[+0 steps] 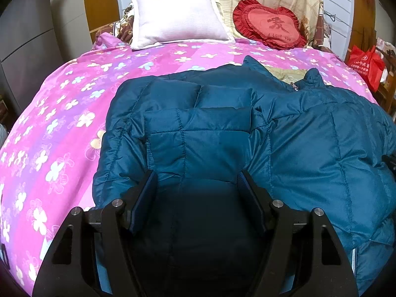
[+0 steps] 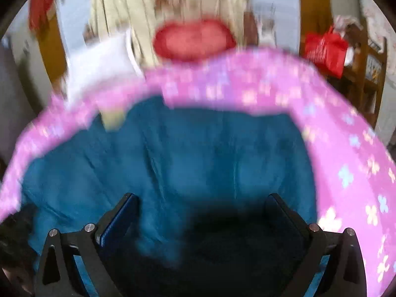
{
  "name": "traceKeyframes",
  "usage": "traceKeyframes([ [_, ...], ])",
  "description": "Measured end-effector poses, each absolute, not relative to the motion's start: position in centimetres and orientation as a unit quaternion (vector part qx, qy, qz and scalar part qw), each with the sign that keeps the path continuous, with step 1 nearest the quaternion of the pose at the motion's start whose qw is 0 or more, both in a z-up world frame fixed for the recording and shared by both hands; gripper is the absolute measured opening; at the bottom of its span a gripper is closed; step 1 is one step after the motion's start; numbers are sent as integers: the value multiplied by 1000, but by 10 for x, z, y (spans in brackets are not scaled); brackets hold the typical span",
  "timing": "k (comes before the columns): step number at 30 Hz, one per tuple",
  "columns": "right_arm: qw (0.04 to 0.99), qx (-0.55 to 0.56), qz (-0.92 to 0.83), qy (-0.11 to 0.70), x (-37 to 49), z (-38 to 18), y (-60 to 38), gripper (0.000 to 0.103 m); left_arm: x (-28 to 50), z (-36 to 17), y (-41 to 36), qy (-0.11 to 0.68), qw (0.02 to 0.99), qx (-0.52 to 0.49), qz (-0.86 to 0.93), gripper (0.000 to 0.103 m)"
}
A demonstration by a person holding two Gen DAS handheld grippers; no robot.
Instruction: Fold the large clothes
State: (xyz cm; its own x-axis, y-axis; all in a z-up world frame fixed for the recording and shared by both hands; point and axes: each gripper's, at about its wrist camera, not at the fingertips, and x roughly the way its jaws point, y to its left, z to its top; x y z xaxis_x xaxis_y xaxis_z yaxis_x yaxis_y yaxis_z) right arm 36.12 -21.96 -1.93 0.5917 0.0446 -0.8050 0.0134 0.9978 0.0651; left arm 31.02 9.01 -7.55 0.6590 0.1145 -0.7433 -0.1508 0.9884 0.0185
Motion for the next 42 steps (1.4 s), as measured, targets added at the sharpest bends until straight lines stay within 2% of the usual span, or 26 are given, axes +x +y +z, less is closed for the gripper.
traceKeyframes([
  [9, 899, 29, 26, 435, 351, -12, -219, 103, 310, -76, 90, 408, 910, -22, 73, 69],
  [14, 888, 64, 30, 454, 350, -9, -227, 103, 310, -76, 91, 408, 910, -22, 73, 69],
  [20, 893, 97, 53, 436, 337, 4, -226, 103, 310, -75, 91, 408, 910, -22, 73, 69],
  [22, 883, 77, 59, 459, 339, -12, -218, 103, 310, -75, 91, 408, 910, -23, 73, 69],
  [24, 890, 49, 57, 449, 337, -19, -212, 103, 310, -75, 90, 408, 910, -22, 74, 69],
  [32, 887, 39, 58, 457, 338, -23, -212, 103, 311, -77, 86, 413, 907, -9, 79, 70],
  [35, 882, 42, 62, 466, 339, -10, -217, 103, 311, -78, 86, 414, 907, -12, 77, 70],
  [42, 911, 58, 19, 409, 298, 47, -278, 103, 313, -79, 90, 419, 905, -22, 74, 70],
])
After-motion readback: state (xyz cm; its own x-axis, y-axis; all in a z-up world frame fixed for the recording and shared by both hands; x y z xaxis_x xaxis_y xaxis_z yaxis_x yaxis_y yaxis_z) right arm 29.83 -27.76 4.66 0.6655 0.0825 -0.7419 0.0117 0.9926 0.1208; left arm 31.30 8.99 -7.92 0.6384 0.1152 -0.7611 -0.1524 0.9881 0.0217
